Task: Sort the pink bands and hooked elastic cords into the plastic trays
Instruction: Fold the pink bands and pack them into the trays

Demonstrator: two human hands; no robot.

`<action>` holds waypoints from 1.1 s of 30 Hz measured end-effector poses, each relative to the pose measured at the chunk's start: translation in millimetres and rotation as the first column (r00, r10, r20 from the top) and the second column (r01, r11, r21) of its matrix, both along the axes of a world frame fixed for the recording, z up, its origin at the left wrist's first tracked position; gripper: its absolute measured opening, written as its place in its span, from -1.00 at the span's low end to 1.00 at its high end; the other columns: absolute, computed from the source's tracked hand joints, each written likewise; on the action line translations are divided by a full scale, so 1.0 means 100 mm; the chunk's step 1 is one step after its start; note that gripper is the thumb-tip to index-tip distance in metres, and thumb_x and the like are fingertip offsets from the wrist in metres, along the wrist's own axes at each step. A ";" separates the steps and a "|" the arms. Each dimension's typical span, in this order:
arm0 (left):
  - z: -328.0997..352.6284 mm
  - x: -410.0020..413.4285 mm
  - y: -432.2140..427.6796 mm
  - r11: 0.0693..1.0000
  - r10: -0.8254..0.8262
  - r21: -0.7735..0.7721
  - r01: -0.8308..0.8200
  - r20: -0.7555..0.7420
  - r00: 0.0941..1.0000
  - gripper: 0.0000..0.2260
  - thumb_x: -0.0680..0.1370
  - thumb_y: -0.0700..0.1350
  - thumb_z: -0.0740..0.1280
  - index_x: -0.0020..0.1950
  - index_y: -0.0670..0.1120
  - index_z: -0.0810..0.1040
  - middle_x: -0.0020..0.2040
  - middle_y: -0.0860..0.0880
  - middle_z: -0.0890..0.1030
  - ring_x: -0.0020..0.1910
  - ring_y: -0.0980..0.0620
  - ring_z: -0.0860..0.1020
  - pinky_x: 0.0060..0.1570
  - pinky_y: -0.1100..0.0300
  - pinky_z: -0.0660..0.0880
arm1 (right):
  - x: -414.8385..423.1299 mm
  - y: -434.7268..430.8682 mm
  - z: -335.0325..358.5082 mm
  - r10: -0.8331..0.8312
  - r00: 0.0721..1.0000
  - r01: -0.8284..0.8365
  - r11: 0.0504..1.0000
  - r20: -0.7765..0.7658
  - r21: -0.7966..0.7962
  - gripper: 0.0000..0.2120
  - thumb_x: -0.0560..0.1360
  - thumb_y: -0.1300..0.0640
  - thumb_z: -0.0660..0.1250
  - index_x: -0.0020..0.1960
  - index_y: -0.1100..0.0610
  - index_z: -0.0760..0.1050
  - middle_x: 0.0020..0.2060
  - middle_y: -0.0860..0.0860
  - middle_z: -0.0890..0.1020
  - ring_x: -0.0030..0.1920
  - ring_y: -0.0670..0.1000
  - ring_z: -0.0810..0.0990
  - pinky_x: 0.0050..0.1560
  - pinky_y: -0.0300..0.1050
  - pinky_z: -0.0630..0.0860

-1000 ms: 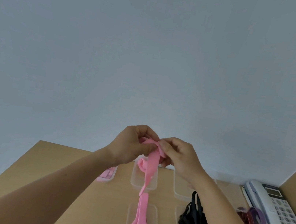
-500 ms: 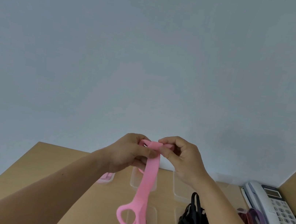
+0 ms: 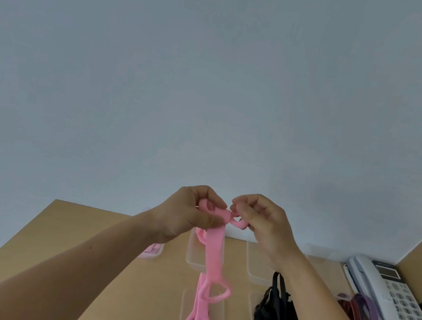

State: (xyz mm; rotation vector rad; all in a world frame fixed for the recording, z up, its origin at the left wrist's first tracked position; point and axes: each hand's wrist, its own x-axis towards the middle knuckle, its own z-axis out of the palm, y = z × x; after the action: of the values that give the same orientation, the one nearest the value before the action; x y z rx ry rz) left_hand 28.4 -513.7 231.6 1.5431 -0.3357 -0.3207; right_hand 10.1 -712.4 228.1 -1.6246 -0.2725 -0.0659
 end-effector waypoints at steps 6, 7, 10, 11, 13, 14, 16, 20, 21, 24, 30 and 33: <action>-0.02 0.01 -0.02 0.993 0.041 0.105 -0.063 0.193 0.980 -0.74 0.41 -0.38 0.49 0.00 -0.10 0.58 -0.10 -0.01 0.64 -0.15 0.08 0.62 -0.08 0.15 0.60 | 0.05 0.04 0.00 0.000 0.993 -0.007 0.998 -0.120 -0.056 -0.89 0.53 0.11 0.42 -0.04 0.15 0.62 -0.23 0.05 0.68 -0.30 0.05 0.66 -0.33 -0.20 0.54; -0.03 0.02 -0.01 0.989 0.059 0.123 -0.086 0.211 0.976 -0.71 0.41 -0.36 0.50 0.03 -0.08 0.57 -0.08 -0.01 0.64 -0.15 0.09 0.61 -0.06 0.13 0.61 | 0.05 0.03 0.00 0.012 0.991 -0.019 0.998 -0.134 -0.053 -0.88 0.53 0.13 0.41 -0.04 0.19 0.62 -0.26 0.08 0.68 -0.31 0.08 0.66 -0.36 -0.18 0.53; -0.08 0.03 0.00 0.974 0.103 0.180 -0.138 0.191 0.976 -0.65 0.39 -0.27 0.55 0.09 -0.06 0.54 -0.05 -0.04 0.64 -0.15 0.07 0.62 -0.03 0.08 0.62 | 0.05 0.02 -0.01 -0.016 0.994 0.003 0.991 -0.103 -0.131 -0.93 0.50 0.21 0.44 -0.05 0.21 0.61 -0.31 0.07 0.68 -0.34 0.04 0.66 -0.36 -0.20 0.53; -0.10 0.03 0.00 0.968 0.118 0.200 -0.153 0.175 0.978 -0.69 0.39 -0.25 0.56 0.06 -0.10 0.56 -0.08 -0.05 0.65 -0.17 0.05 0.64 -0.05 0.05 0.62 | 0.05 0.03 -0.02 -0.033 0.996 0.021 0.989 -0.077 -0.144 -0.93 0.49 0.23 0.46 -0.05 0.20 0.61 -0.32 0.04 0.68 -0.35 0.00 0.66 -0.36 -0.23 0.53; -0.11 0.03 0.01 0.969 0.119 0.203 -0.140 0.113 0.986 -0.76 0.42 -0.22 0.54 0.02 -0.19 0.57 -0.13 -0.10 0.69 -0.16 -0.04 0.69 -0.07 -0.02 0.65 | 0.05 0.06 -0.02 -0.064 0.998 0.061 0.987 -0.017 -0.149 -0.91 0.45 0.25 0.49 -0.07 0.15 0.61 -0.31 -0.02 0.67 -0.36 -0.07 0.64 -0.35 -0.30 0.51; -0.11 0.02 0.01 0.976 0.109 0.183 -0.121 0.074 0.991 -0.77 0.43 -0.22 0.53 0.02 -0.22 0.57 -0.13 -0.13 0.70 -0.15 -0.09 0.70 -0.07 -0.05 0.65 | 0.05 0.08 -0.02 -0.075 0.997 0.077 0.985 0.016 -0.155 -0.89 0.44 0.26 0.50 -0.07 0.13 0.61 -0.28 -0.03 0.67 -0.34 -0.10 0.64 -0.34 -0.31 0.51; -0.09 0.02 0.03 0.986 0.078 0.146 -0.078 0.008 0.997 -0.77 0.46 -0.22 0.51 0.04 -0.26 0.57 -0.12 -0.18 0.71 -0.13 -0.16 0.70 -0.08 -0.07 0.65 | 0.05 0.11 -0.03 -0.096 0.992 0.110 0.975 0.078 -0.195 -0.87 0.44 0.23 0.50 -0.08 0.07 0.60 -0.22 -0.04 0.67 -0.28 -0.10 0.64 -0.26 -0.28 0.55; -0.01 0.00 0.06 0.996 -0.014 0.091 0.025 -0.118 0.993 -0.78 0.50 -0.24 0.45 0.07 -0.31 0.54 -0.06 -0.24 0.70 -0.05 -0.21 0.69 -0.10 0.01 0.64 | 0.04 0.12 -0.09 -0.100 0.978 0.147 0.954 0.184 -0.262 -0.82 0.46 0.20 0.49 -0.08 -0.06 0.58 -0.18 -0.16 0.68 -0.19 -0.15 0.65 -0.15 -0.33 0.54; 0.00 0.00 0.07 0.996 -0.040 0.068 0.051 -0.156 0.987 -0.79 0.51 -0.23 0.44 0.04 -0.32 0.52 -0.05 -0.24 0.69 -0.02 -0.22 0.68 -0.07 0.01 0.64 | 0.04 0.12 -0.10 -0.087 0.970 0.153 0.945 0.226 -0.290 -0.80 0.46 0.21 0.49 -0.07 -0.08 0.58 -0.16 -0.21 0.66 -0.17 -0.19 0.64 -0.15 -0.39 0.51; 0.05 0.03 0.11 0.995 -0.094 -0.053 0.083 -0.246 0.965 -0.86 0.54 -0.16 0.38 -0.10 -0.24 0.56 -0.08 -0.23 0.67 0.03 -0.26 0.65 -0.02 0.00 0.62 | 0.02 0.12 -0.16 -0.051 0.924 0.191 0.920 0.378 -0.342 -0.78 0.45 0.27 0.49 -0.03 -0.02 0.58 -0.13 -0.20 0.64 -0.10 -0.17 0.61 -0.11 -0.42 0.46; 0.04 0.03 0.12 0.995 -0.057 -0.097 0.037 -0.211 0.976 -0.86 0.52 -0.27 0.40 0.06 -0.25 0.55 -0.33 -0.06 0.61 -0.17 -0.10 0.67 -0.04 0.04 0.62 | -0.01 0.14 -0.11 -0.006 0.949 0.078 0.973 0.316 -0.216 -0.85 0.39 0.16 0.49 -0.11 -0.03 0.58 -0.10 -0.10 0.65 -0.07 -0.05 0.62 -0.08 -0.24 0.53; 0.02 0.04 0.12 0.997 -0.001 -0.074 -0.008 -0.132 0.991 -0.85 0.50 -0.35 0.41 0.04 -0.21 0.56 -0.25 -0.12 0.56 -0.31 -0.01 0.59 -0.01 0.00 0.59 | 0.01 0.10 -0.08 -0.036 0.993 0.047 0.994 0.115 -0.099 -0.92 0.43 0.09 0.47 -0.09 0.02 0.62 -0.14 -0.05 0.68 -0.16 -0.03 0.62 -0.12 -0.16 0.56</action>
State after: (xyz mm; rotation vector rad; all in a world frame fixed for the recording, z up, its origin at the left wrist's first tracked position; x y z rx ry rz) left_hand 32.2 -501.4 234.0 1.4419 -0.2383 -0.4015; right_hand 11.5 -702.6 220.5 -1.7304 -0.3332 -0.1789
